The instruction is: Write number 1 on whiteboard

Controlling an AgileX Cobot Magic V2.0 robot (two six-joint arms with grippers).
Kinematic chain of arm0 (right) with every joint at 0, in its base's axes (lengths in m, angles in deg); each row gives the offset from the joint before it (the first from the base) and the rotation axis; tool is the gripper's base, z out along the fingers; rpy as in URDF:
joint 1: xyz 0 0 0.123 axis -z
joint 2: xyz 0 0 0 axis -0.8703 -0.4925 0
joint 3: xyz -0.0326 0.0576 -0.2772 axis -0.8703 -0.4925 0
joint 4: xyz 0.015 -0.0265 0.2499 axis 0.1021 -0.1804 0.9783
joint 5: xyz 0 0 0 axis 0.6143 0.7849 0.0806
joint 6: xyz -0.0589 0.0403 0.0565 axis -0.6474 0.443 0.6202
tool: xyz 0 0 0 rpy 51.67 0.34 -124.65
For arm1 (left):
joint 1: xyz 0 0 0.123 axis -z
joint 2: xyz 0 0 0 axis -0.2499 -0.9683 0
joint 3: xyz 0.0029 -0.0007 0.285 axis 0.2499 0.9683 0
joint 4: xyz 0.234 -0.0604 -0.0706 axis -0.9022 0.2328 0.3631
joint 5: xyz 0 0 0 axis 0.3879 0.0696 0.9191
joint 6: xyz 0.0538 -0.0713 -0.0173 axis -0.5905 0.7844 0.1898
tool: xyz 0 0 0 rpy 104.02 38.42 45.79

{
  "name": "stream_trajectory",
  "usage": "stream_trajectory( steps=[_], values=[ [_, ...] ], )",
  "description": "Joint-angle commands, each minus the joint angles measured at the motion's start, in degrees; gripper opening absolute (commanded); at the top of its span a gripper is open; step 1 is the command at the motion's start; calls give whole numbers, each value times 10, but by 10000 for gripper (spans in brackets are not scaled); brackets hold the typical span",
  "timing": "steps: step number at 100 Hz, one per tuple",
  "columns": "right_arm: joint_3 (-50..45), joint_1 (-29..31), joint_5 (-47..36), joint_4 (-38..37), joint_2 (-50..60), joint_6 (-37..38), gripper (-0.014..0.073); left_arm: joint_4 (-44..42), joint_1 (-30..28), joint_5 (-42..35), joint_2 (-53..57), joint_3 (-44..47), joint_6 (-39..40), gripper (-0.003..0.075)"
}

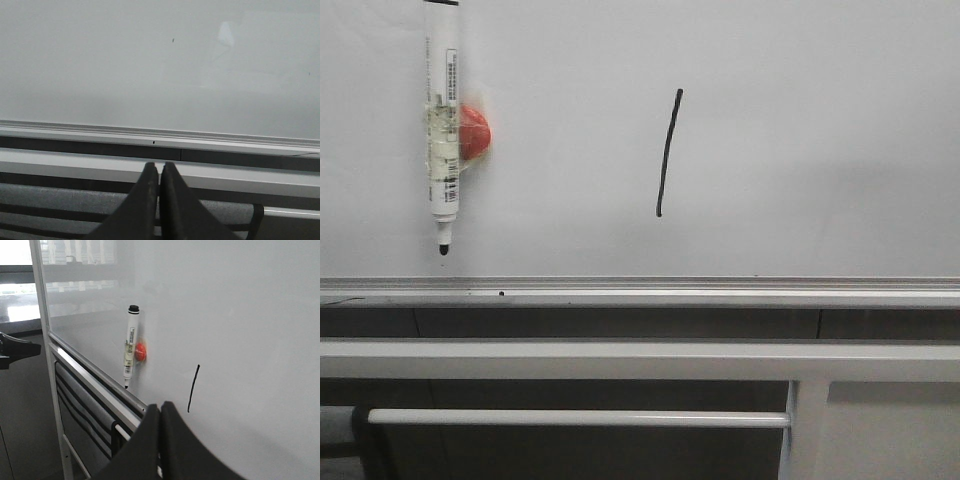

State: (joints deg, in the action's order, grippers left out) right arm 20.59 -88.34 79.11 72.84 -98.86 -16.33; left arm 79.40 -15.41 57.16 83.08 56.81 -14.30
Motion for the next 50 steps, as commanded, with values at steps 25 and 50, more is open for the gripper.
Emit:
stream_trajectory(
  steps=[25,50],
  values=[
    [16,3,7,8,-4,-1,-63,11,-1,-39,14,4,-38,-20],
    [16,3,7,8,-4,-1,-63,20,-1,-39,14,4,-40,-20]
  ],
)
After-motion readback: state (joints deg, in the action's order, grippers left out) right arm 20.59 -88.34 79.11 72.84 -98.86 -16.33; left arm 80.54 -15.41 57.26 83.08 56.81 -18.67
